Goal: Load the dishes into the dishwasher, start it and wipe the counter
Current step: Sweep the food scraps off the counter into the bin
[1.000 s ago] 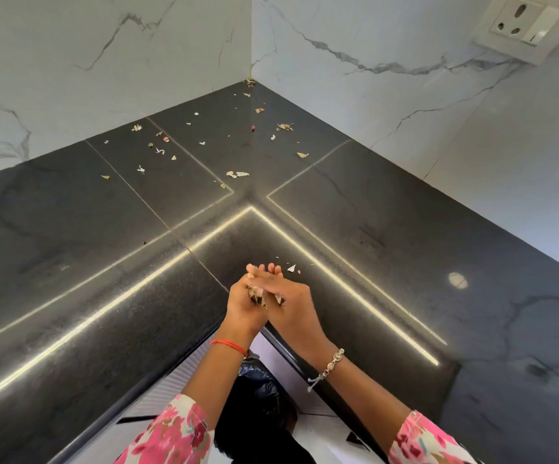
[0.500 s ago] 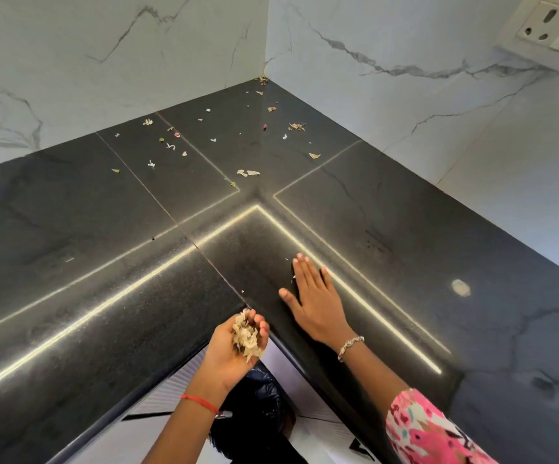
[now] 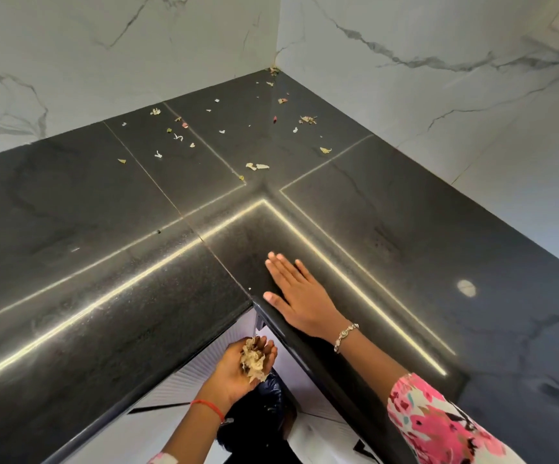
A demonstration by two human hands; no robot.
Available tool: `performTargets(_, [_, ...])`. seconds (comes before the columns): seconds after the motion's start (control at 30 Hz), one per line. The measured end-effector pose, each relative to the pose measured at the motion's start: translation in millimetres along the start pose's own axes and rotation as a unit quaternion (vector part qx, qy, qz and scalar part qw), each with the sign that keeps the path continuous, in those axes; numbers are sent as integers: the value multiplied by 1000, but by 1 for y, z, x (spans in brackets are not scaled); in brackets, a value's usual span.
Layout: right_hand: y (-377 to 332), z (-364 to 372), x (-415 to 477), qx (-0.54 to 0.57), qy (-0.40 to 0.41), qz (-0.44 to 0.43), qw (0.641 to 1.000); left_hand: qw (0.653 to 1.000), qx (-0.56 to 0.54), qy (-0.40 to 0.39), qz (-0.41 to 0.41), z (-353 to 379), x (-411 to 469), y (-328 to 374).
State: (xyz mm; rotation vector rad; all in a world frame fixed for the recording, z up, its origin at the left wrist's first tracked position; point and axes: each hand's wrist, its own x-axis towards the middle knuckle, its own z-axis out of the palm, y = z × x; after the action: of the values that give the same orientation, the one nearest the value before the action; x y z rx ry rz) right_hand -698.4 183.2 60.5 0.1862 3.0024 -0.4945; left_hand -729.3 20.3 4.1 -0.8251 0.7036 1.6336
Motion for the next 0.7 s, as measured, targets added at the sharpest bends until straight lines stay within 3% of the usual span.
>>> performTargets(0.1, [-5, -5, 0, 71, -33, -64, 995, 999, -25, -15, 16, 7, 5, -1])
performTargets(0.27, [-8, -2, 7, -8, -39, -148, 988, 995, -45, -72, 59, 21, 7, -1])
performTargets(0.37, [-1, 0, -14, 47, -17, -168, 984, 995, -52, -65, 55, 20, 15, 0])
performTargets(0.47, [11, -3, -42, 180, 71, -110, 975, 995, -46, -80, 48, 21, 15, -1])
performTargets(0.57, [17, -1, -59, 269, 161, 50, 948, 996, -6, -82, 48, 24, 16, -3])
performTargets(0.63, [12, 3, -61, 204, 132, 129, 961, 995, 14, -84, 49, 26, 17, -4])
performTargets(0.7, [-4, 10, -62, 104, 80, 139, 982, 995, 11, -90, 44, 26, 19, -4])
